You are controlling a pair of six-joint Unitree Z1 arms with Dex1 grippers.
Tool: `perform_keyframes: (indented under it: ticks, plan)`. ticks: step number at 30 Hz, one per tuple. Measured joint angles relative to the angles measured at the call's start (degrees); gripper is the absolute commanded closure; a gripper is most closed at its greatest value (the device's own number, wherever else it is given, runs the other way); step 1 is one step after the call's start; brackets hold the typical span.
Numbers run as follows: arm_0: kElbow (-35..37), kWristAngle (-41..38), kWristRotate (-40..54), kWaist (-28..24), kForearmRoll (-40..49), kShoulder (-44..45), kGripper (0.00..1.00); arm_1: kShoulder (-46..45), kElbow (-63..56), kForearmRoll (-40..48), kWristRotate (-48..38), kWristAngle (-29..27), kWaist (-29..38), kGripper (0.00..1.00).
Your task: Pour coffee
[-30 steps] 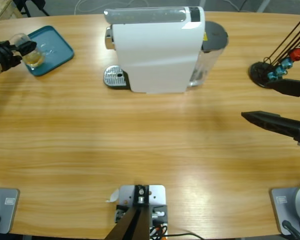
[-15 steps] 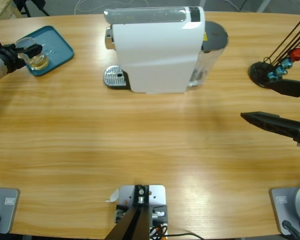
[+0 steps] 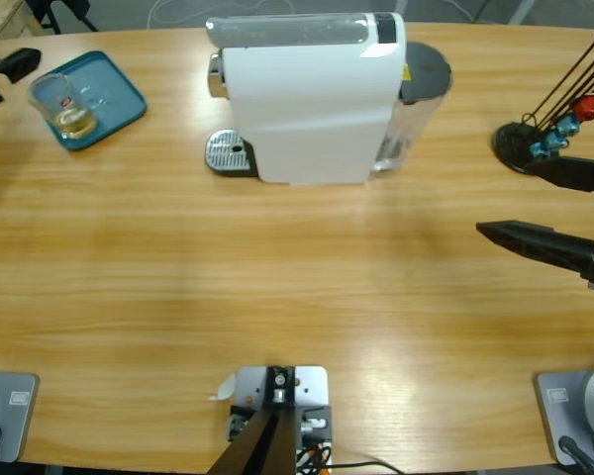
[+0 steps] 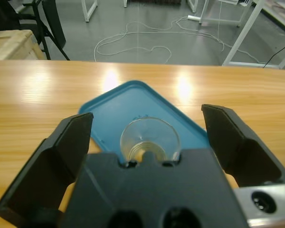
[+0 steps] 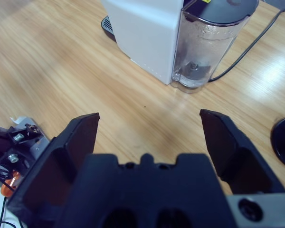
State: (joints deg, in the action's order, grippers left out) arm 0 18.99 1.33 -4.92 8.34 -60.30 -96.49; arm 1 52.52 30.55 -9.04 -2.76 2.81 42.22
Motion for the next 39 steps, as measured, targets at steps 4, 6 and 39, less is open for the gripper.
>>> perform_keyframes:
  ticks: [4, 6, 39]
  plan:
    - [8.5, 0.0, 0.0, 1.1, 26.3, 13.9, 0.004, 0.0, 0.0, 0.2, 0.0, 0.0, 0.0, 0.087]
    - [14.2, -0.4, 0.4, 3.6, 39.9, 20.1, 0.004, 0.0, 0.0, 0.3, 0.0, 0.0, 0.0, 0.087]
    - [11.3, -4.1, -4.0, 46.9, 69.8, 31.1, 0.032, 8.4, 0.1, 0.3, -0.1, 3.4, 0.0, 0.151]
